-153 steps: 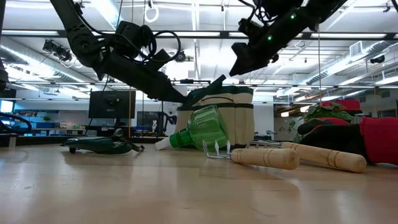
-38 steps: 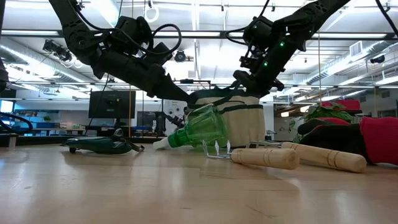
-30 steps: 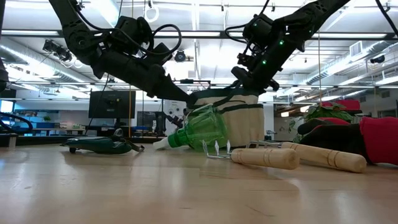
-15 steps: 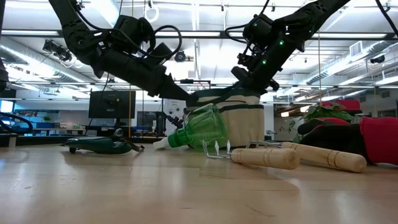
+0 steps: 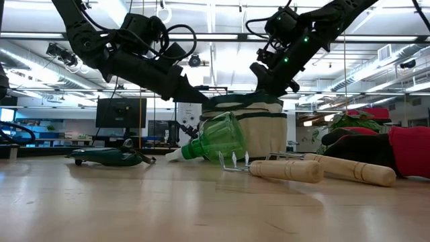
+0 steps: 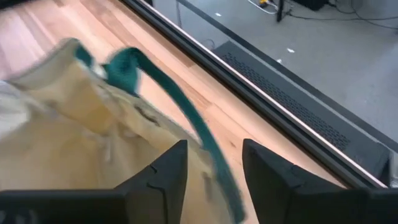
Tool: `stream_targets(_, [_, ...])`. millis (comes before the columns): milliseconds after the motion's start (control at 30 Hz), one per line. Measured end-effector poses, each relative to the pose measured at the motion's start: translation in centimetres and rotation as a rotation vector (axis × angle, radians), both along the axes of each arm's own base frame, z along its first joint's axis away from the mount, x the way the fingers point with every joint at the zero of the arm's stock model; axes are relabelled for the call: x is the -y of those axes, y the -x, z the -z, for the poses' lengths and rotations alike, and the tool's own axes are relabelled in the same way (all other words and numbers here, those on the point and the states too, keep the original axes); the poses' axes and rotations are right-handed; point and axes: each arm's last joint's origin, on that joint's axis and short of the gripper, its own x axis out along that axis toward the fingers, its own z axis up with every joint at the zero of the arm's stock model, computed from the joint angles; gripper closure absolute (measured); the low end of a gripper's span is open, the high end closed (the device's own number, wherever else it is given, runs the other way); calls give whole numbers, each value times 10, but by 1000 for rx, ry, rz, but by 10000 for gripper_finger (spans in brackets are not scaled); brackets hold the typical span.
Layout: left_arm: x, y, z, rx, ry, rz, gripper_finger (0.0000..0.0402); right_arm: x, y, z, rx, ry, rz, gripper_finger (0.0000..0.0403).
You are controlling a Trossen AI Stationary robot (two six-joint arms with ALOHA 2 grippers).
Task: Pick & Place Garden tools in Gardening bag
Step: Move the tool bag on the top center
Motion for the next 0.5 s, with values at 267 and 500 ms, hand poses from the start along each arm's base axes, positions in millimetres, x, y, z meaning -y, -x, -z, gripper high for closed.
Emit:
stream_targets(267, [0, -1, -2, 25, -7, -11, 251, -4, 6, -15, 46, 20, -4, 242])
stream_targets(500, [-1, -2, -9, 91, -24, -14, 238, -9, 8, -21, 64, 22, -24, 242])
